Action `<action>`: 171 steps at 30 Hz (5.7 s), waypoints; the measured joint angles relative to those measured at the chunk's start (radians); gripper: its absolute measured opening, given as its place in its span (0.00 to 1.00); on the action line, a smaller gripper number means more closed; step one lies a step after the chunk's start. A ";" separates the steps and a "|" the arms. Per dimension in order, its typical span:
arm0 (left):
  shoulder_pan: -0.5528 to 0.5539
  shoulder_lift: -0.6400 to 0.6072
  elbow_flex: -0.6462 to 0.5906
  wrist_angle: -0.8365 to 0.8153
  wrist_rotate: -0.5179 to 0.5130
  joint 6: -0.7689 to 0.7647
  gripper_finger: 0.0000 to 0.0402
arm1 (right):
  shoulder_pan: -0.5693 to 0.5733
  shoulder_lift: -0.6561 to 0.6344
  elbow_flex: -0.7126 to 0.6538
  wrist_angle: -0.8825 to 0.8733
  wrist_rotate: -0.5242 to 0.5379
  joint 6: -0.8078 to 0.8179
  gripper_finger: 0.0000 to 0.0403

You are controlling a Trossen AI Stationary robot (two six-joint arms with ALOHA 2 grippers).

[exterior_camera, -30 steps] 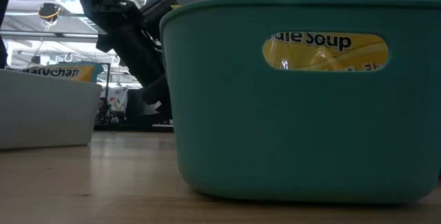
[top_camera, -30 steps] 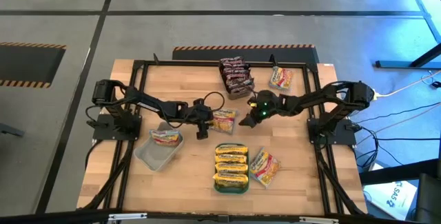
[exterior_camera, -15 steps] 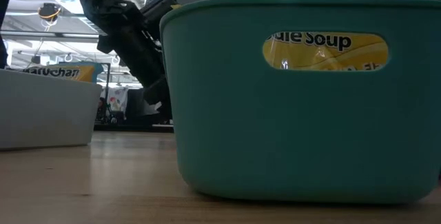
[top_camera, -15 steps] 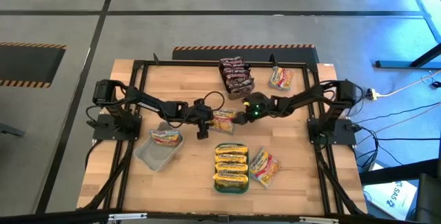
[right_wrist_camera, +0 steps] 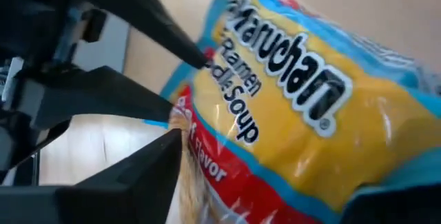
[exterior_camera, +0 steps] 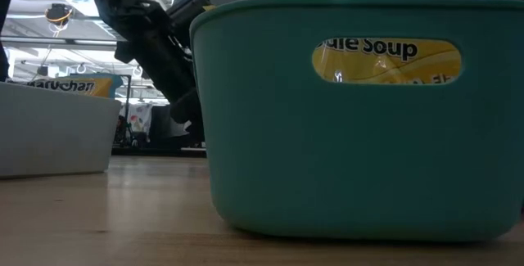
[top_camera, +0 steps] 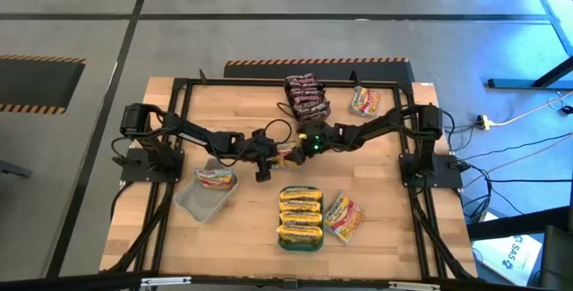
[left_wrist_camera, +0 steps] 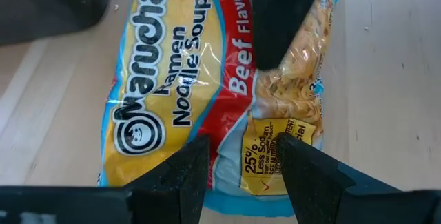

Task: Sort Maruchan noodles
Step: Put the blue noodle pack into the white bin

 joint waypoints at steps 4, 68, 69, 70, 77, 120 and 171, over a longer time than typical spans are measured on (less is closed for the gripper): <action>-0.001 -0.001 0.000 0.003 -0.005 -0.007 0.42 | 0.020 -0.003 0.023 0.000 0.025 -0.064 0.60; -0.005 -0.456 0.002 -0.217 0.208 -0.180 0.49 | 0.143 -0.100 0.327 -0.285 0.076 -0.782 0.30; -0.005 -0.459 0.002 -0.219 0.208 -0.177 0.46 | 0.144 -0.100 0.327 -0.284 0.075 -0.782 0.30; -0.005 -0.463 0.002 -0.220 0.209 -0.171 0.43 | 0.144 -0.101 0.327 -0.283 0.075 -0.782 0.30; -0.005 -0.496 0.017 -0.251 0.209 -0.113 0.29 | 0.143 -0.126 0.408 -0.501 0.075 -0.704 0.35; -0.559 -0.605 0.083 -1.102 -0.006 -0.274 0.25 | 0.221 -0.253 0.274 -0.499 0.249 -0.571 0.38; -0.259 -0.477 0.076 -0.792 -0.342 0.128 0.30 | 0.252 -0.196 0.275 -0.294 0.287 -0.656 0.38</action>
